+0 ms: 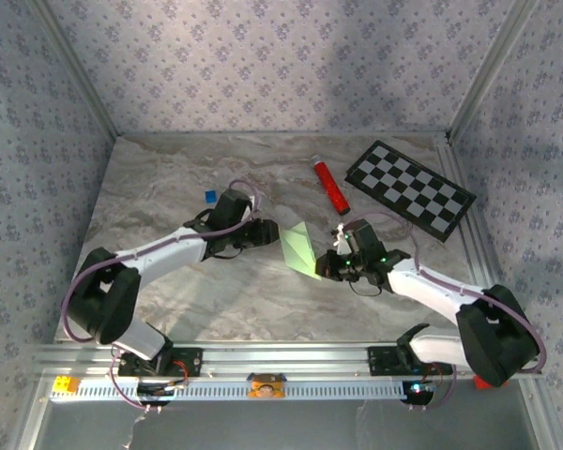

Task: Fold a paper plane with a square sheet of paper (pick it up from the middle)
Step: Turn over the paper at the center of the table.

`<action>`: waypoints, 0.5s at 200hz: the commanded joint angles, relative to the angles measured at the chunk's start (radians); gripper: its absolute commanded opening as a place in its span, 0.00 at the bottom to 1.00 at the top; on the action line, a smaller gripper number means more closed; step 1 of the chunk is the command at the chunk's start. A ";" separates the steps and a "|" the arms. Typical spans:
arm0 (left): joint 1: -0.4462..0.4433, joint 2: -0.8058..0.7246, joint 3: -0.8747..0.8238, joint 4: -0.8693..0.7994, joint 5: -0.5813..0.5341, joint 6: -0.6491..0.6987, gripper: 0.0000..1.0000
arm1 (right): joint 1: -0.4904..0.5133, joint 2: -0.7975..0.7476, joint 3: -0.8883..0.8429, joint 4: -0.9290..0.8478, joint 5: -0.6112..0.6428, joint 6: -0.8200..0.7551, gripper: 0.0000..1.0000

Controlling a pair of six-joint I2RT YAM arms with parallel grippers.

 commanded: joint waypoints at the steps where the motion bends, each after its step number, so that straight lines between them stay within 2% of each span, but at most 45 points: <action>1: 0.005 -0.076 -0.037 0.003 -0.080 0.011 0.44 | -0.002 -0.025 0.055 -0.131 0.091 -0.123 0.02; 33: 0.008 -0.158 -0.075 -0.002 -0.130 0.003 0.47 | 0.019 -0.031 0.119 -0.203 0.165 -0.200 0.02; 100: 0.038 -0.313 -0.177 0.006 -0.203 -0.066 0.56 | 0.111 -0.030 0.280 -0.441 0.555 -0.299 0.02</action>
